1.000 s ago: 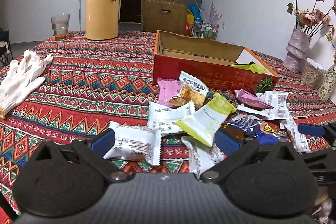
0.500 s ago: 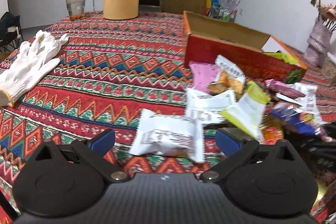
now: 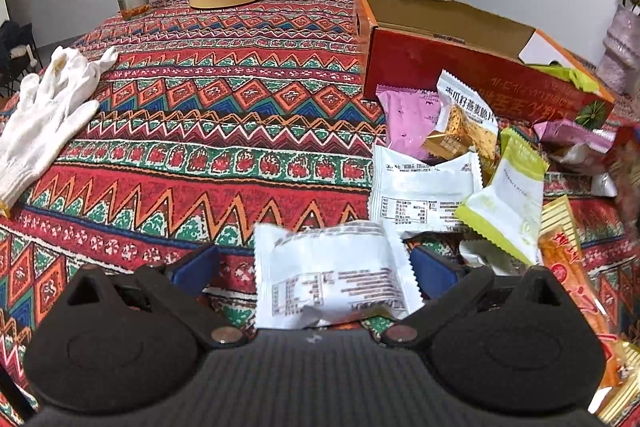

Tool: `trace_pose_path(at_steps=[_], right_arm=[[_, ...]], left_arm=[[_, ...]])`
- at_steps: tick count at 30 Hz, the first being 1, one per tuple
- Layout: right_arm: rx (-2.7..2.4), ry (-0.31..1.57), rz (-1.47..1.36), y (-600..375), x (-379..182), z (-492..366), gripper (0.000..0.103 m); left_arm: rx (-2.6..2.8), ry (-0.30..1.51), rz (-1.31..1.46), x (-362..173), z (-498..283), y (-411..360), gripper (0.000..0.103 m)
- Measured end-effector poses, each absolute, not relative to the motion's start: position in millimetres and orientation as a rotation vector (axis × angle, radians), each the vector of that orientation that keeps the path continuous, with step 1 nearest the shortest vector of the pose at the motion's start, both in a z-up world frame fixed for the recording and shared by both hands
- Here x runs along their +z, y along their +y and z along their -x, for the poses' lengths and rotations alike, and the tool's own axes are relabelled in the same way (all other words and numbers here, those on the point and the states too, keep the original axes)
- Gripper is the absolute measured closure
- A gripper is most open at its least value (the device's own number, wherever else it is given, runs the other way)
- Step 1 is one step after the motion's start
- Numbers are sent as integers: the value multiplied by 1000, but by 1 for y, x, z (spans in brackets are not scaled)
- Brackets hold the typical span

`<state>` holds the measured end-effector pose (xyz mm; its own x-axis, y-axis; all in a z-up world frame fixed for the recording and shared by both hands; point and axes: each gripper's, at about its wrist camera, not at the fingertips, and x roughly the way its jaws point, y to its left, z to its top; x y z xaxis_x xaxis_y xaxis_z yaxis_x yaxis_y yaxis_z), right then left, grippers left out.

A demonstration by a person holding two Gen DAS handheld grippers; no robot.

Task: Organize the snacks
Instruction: 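Grasp the blue-orange chip bag with the right tool while the left tool grasps a white packet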

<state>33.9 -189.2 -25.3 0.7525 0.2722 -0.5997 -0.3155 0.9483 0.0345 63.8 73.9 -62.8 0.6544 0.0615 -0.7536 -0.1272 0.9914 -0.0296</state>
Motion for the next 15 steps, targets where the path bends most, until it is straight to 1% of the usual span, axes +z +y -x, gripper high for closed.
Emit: trace_pose_path(at_steps=[2,15], right_arm=[[307,635,62,-193,-23,-34,82],[285,630,41,-198,-21,-36,82]], left_arm=[[121,854,46,-65,-65,69,0],[143,857,54,-65,-67,69,0]])
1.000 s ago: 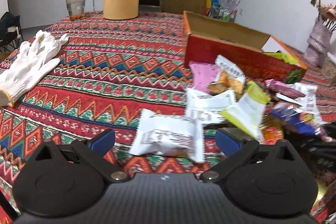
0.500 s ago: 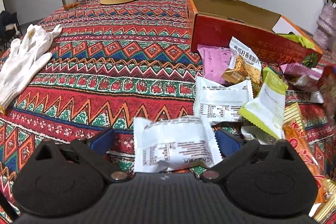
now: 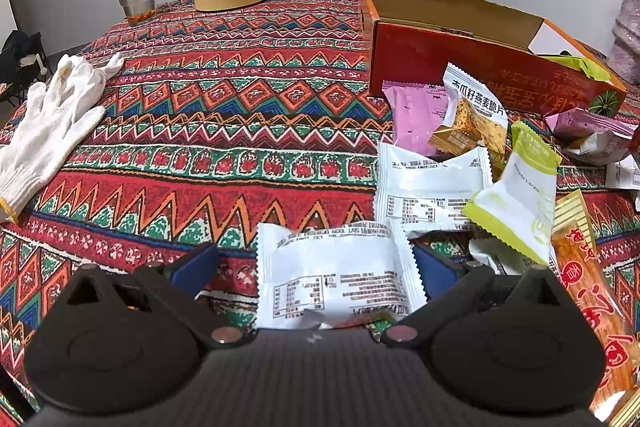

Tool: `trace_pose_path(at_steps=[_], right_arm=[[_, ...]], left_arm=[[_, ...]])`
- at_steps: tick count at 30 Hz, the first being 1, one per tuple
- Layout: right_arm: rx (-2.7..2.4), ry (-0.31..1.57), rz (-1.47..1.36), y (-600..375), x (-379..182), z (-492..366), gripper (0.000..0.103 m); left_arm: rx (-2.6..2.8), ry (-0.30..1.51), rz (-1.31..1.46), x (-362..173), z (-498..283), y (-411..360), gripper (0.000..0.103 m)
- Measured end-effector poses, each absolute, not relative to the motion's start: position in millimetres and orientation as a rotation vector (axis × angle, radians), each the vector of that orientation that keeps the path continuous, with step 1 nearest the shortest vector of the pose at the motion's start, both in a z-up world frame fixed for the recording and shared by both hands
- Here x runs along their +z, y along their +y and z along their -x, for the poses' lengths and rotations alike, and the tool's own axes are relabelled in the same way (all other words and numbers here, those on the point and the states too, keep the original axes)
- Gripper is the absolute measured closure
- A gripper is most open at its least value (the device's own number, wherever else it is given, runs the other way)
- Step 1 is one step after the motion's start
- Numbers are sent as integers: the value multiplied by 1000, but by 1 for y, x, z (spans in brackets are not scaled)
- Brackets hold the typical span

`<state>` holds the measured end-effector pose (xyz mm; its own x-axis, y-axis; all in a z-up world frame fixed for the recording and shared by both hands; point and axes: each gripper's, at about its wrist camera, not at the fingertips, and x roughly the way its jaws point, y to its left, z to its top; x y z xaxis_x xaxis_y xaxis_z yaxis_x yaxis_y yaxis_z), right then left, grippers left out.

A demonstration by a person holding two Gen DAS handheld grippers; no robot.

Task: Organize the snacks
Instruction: 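Grasp the blue-orange chip bag with the right tool while the left tool grasps a white packet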

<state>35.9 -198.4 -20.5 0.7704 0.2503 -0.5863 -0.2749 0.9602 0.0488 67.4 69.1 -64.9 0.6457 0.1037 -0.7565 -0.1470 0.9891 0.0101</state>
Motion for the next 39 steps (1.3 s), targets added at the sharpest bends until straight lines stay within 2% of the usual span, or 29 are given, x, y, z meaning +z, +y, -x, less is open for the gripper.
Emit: trace_pose_path(at_steps=[4,5,8,13,15,17,20,24,27,34,39], right_arm=[[283,627,33,-200,-20,-35,82],[283,626,31,-201,-20,-35,82],[286,625,30,-202,-20,-35,82],[289,622,23,-203,-20,-34,82],[290,620,21,-204,-20,-34,82],[291,617,18,-205,-20,-34,82],[294,609,13,-205,-19,-33,82],[295,604,7,-206,-18,-33,82],[291,601,4,-207,-18,-34,82],[274,591,-9,-208,-15,-37,82],[266,577,-35,-213,-12,-44,82]], left_arm=[[148,855,64,-65,-65,70,1],[149,851,66,-64,-64,69,5],[150,836,70,-59,-60,69,26],[137,809,110,-52,-53,72,32],[136,795,110,-47,-51,71,37],[131,784,112,-43,-51,70,45],[125,761,105,-36,-50,69,52],[114,736,106,-29,-49,67,72],[96,708,118,-24,-48,69,80],[64,695,162,-21,-54,80,84],[55,689,175,-13,-61,86,93]])
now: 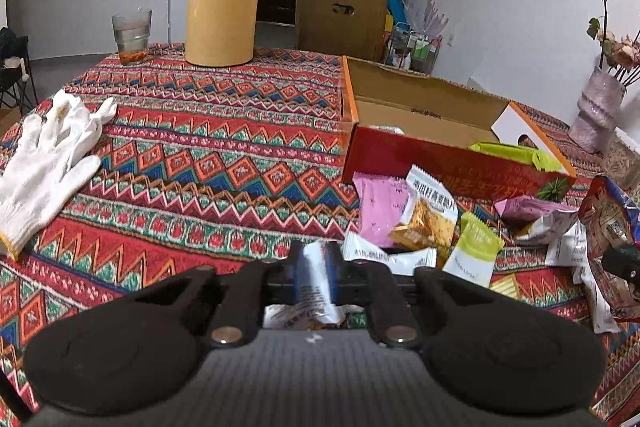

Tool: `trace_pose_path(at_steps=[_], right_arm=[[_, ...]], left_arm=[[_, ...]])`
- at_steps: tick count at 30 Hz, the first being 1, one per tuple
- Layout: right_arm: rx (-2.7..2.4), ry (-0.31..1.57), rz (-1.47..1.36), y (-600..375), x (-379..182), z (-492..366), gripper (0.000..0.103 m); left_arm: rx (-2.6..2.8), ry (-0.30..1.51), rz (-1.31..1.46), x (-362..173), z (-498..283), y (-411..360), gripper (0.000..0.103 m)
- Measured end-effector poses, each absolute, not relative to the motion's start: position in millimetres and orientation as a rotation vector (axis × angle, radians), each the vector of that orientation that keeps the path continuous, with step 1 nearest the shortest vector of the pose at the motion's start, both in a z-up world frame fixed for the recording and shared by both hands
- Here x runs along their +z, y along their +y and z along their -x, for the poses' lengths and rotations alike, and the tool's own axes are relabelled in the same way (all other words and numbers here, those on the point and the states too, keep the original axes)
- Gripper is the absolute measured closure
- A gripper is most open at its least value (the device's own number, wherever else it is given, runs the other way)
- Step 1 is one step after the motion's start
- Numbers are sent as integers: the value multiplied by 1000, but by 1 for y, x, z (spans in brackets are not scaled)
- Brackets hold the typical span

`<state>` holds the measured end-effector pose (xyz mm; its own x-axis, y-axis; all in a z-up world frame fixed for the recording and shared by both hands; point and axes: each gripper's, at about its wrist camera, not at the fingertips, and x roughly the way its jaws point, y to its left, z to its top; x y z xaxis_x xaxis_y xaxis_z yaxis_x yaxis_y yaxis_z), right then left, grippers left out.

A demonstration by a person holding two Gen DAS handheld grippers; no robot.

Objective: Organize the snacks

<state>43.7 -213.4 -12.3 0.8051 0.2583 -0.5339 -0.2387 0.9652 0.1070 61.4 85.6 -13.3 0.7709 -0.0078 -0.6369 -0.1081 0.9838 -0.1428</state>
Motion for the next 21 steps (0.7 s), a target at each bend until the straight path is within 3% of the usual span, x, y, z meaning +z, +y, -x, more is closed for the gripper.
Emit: trace_pose_path(at_steps=[8,10,12,14,16,18,21], right_arm=[[279,549,-73,-223,-6,-59,82],[288,544,-83,-226,-4,-62,82],[303,539,-86,-228,-3,-64,82],[314,541,-87,-229,-2,-65,82],[331,550,-83,-228,-4,-68,82],[345,559,-80,-227,-5,-71,82],[360,566,-85,-226,-8,-74,82]], left_arm=[[53,698,172,-2,-79,85,90],[53,715,162,-3,-82,84,79],[65,725,143,-3,-81,83,32],[108,715,112,-4,-78,82,16],[119,739,113,-5,-77,83,13],[127,777,103,-9,-78,81,4],[156,820,76,-16,-80,79,2]])
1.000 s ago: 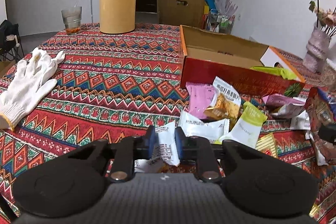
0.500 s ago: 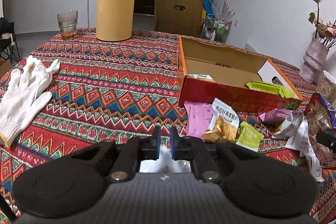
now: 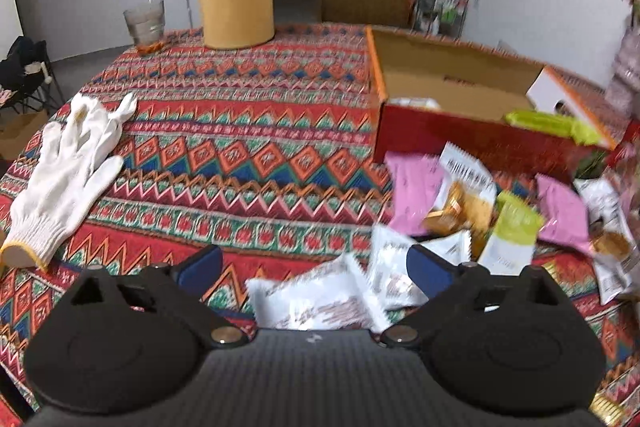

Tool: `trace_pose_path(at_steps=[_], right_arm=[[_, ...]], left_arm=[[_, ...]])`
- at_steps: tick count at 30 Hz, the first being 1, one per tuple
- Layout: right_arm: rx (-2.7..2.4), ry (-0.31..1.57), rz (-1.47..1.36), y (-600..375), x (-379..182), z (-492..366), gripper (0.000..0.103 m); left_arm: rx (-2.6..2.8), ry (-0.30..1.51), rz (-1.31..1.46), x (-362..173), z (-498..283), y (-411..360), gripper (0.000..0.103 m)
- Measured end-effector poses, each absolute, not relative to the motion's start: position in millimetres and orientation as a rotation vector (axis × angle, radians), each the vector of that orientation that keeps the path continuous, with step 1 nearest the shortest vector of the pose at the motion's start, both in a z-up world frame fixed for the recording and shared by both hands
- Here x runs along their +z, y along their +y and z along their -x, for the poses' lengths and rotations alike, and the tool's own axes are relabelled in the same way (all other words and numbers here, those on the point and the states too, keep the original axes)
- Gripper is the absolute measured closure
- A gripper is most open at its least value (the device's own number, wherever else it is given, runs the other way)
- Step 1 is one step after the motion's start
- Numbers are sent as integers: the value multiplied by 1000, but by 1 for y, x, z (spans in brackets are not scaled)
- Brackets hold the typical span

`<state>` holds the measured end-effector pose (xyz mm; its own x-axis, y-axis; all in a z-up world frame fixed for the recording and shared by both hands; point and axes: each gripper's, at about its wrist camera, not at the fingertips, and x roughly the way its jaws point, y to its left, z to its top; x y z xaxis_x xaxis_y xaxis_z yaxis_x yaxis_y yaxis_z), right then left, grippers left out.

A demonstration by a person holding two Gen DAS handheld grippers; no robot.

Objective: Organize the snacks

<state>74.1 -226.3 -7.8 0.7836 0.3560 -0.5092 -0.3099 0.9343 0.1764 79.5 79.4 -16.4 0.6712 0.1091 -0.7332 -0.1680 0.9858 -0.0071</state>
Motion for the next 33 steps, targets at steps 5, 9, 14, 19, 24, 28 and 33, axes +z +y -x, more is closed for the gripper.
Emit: trace_pose_path(at_steps=[5,9,14,19,24,28,33], right_arm=[[371,583,-96,-226,-14,-77,82],[370,590,-108,-227,-17,-78,82],[378,597,-116,-229,-20,-78,82],[376,597,-122,-231,-20,-77,82],[378,598,-127,-231,-21,-76,82],[381,597,-129,-232,-21,-74,82],[376,589,-131,-234,-20,-71,82]], left_arm=[[220,911,90,-32,-86,86,2],[253,946,105,-40,-87,88,3],[240,985,104,-49,-92,79,24],[217,955,98,-44,-90,73,56],[210,940,108,-41,-86,73,78],[207,929,109,-39,-84,72,78],[205,891,107,-31,-81,73,78]])
